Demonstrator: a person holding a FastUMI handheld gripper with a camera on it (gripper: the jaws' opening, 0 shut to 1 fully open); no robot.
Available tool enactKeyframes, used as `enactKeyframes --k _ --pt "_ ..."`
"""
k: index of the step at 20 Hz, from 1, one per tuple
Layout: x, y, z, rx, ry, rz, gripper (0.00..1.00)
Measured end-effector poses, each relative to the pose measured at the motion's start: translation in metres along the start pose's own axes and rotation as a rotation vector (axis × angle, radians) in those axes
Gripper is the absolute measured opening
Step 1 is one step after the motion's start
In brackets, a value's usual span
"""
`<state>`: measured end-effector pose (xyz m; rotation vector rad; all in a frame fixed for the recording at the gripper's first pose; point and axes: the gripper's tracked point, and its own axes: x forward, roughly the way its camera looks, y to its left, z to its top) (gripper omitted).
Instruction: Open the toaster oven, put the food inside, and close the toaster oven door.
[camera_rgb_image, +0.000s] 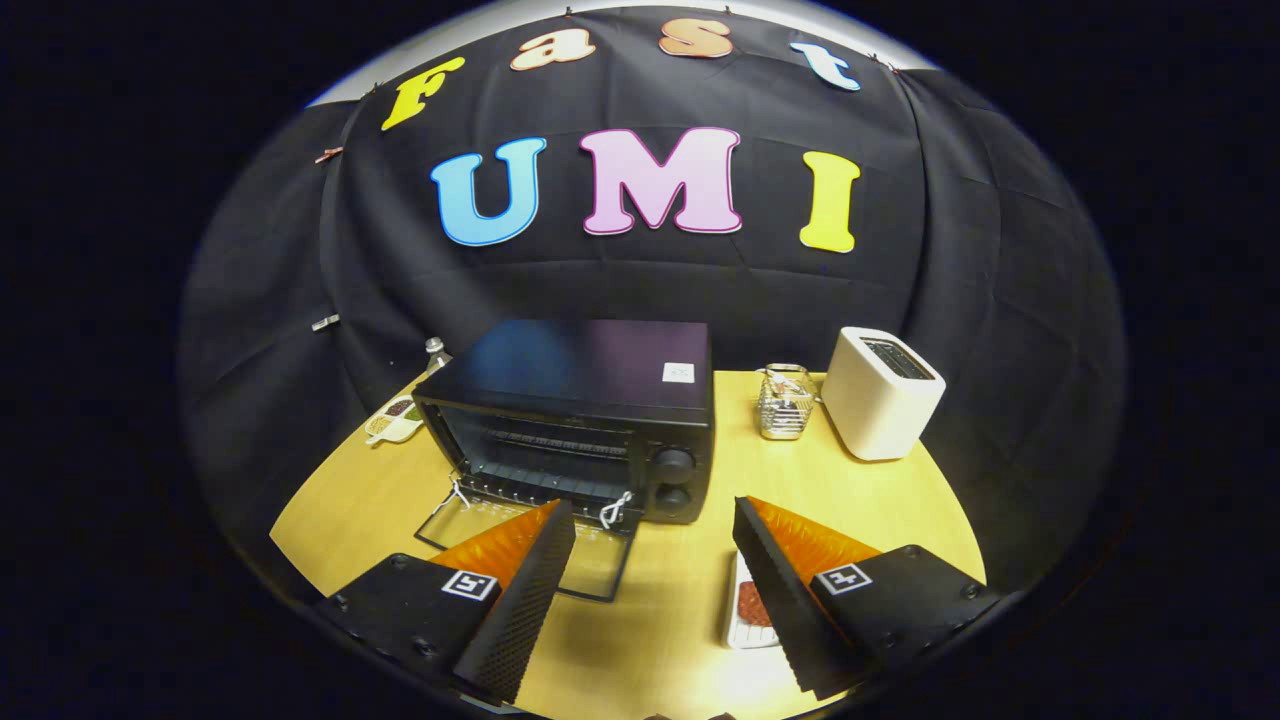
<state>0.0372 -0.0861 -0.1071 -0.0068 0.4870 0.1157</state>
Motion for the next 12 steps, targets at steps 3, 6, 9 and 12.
enactKeyframes --k 3,6,9,12 --pt "0.0 -0.036 -0.006 0.039 0.023 -0.004 0.99" --pt "0.001 -0.072 -0.017 0.095 0.053 -0.017 0.99" --pt "0.006 -0.102 -0.031 0.149 0.088 -0.016 0.99" --pt "0.012 -0.124 -0.049 0.193 0.139 0.0 0.99"
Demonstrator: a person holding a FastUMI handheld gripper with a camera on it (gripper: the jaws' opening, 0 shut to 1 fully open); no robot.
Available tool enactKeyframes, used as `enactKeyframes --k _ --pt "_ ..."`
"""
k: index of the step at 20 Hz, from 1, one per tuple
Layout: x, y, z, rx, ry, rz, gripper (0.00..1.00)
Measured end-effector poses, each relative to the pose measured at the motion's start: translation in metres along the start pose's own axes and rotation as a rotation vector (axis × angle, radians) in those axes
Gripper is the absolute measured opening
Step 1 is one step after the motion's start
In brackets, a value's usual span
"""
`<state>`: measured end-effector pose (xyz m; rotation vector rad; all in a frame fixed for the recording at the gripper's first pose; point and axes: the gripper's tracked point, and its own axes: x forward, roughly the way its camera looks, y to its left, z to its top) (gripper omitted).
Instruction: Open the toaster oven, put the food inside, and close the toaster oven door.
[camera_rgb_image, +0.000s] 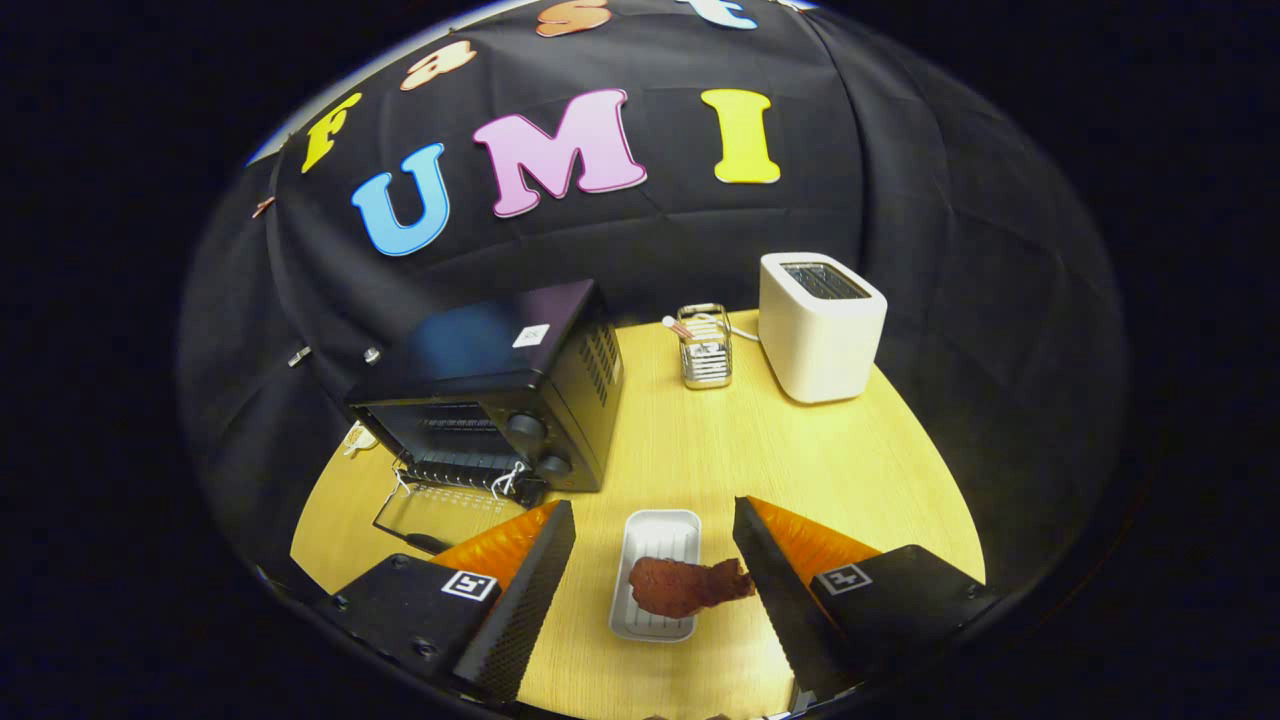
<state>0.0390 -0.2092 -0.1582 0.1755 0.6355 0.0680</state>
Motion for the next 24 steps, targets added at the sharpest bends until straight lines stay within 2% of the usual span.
enactKeyframes --k 10,15,19,20,22,24 --pt "0.039 -0.048 -0.061 0.124 0.208 0.061 0.99" --pt "0.045 -0.054 -0.084 0.276 0.301 0.114 0.96" --pt "0.051 -0.054 -0.095 0.402 0.363 0.167 0.72" --pt "0.052 -0.055 -0.095 0.43 0.366 0.173 0.58" --pt "0.052 -0.051 -0.094 0.474 0.374 0.196 0.4" --pt "0.051 -0.05 -0.095 0.491 0.393 0.205 0.29"
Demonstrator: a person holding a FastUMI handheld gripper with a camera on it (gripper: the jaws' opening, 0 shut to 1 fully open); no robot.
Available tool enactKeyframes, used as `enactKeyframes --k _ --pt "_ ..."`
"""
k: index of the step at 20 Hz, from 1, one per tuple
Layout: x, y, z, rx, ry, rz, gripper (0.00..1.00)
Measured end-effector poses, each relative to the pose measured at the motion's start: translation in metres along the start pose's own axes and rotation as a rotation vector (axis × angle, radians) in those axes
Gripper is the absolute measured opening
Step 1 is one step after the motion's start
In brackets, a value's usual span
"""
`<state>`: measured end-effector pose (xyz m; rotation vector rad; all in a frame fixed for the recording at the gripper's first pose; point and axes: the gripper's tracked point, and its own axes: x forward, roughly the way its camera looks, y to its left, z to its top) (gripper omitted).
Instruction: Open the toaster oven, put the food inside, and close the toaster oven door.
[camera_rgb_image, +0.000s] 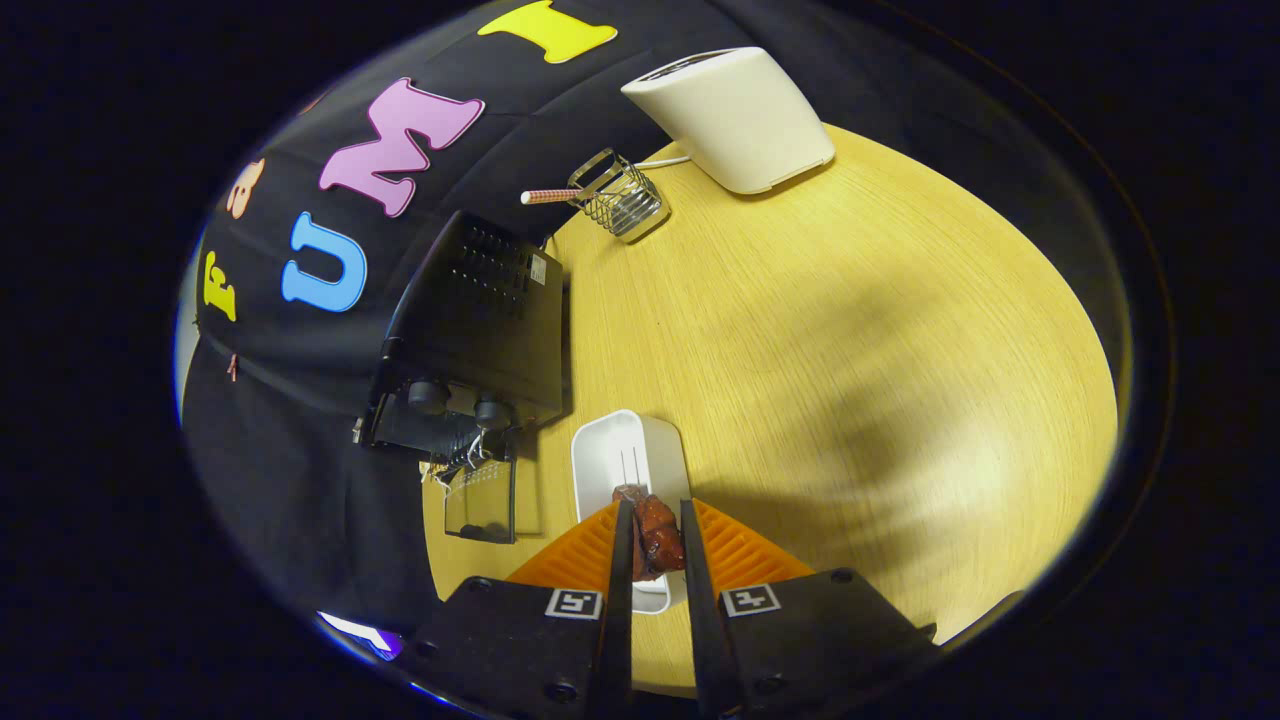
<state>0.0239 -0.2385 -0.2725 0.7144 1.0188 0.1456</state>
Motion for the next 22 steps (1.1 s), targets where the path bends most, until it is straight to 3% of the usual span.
enactKeyframes --k 10,14,22 --pt "0.0 0.008 0.001 -0.018 0.023 0.039 0.15" --pt "-0.012 0.016 0.0 -0.031 0.017 0.031 0.15" --pt "-0.056 0.064 0.012 -0.031 -0.119 0.022 0.15"
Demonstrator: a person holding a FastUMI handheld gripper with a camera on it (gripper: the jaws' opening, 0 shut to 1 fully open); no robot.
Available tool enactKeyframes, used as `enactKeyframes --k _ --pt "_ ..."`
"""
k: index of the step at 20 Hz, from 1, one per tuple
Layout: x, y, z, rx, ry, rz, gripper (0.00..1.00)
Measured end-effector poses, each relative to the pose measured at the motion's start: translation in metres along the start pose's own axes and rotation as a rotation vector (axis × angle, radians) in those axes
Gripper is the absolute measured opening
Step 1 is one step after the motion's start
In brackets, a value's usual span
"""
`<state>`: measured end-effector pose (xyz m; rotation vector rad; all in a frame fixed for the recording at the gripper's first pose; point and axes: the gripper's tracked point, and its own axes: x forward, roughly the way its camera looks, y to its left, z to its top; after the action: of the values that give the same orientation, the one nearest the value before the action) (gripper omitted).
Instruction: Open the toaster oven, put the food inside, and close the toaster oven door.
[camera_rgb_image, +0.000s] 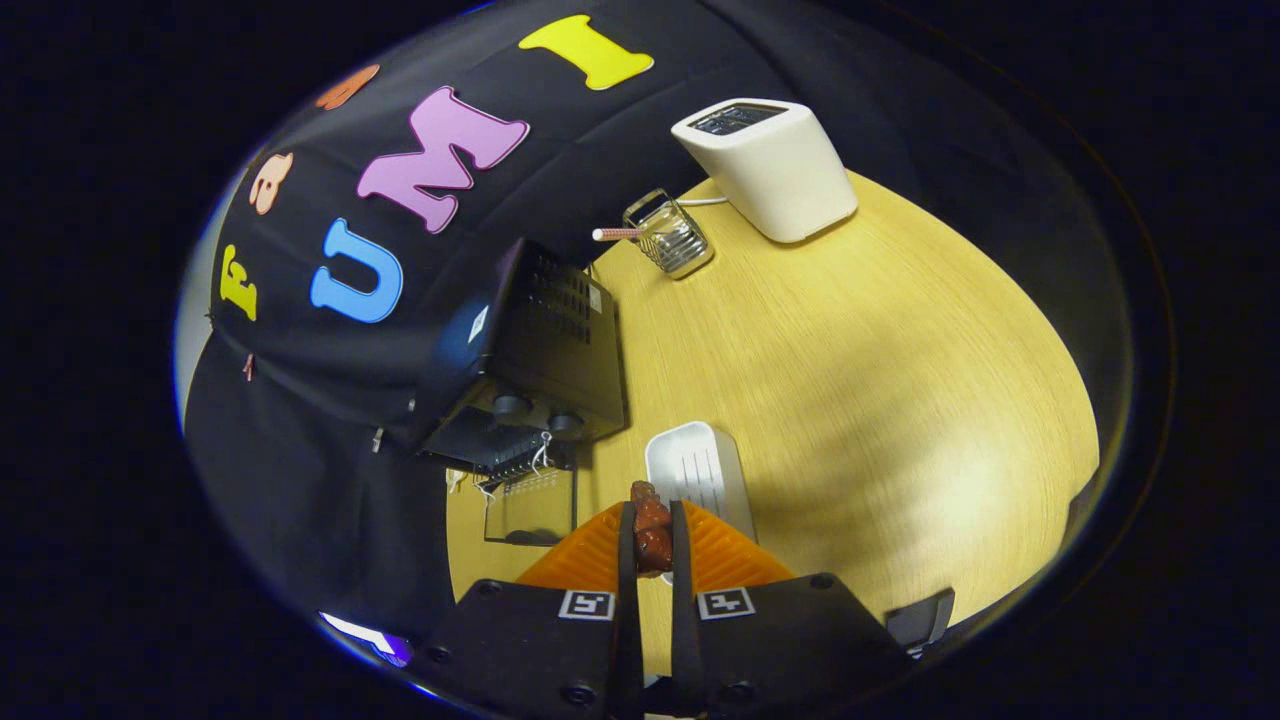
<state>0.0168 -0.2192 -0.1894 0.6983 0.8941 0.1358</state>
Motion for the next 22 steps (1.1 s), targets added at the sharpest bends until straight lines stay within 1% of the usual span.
enactKeyframes --k 3,5,7,14,18,22 --pt "-0.014 0.026 -0.009 0.031 -0.064 -0.018 0.15" --pt "-0.017 0.054 -0.023 0.072 -0.083 0.011 0.15" --pt "-0.014 0.077 -0.039 0.084 -0.1 0.026 0.15" --pt "0.008 0.167 -0.101 0.082 -0.108 0.105 0.15" --pt "0.031 0.203 -0.113 0.094 -0.121 0.14 0.15" --pt "0.05 0.222 -0.115 0.112 -0.141 0.161 0.15"
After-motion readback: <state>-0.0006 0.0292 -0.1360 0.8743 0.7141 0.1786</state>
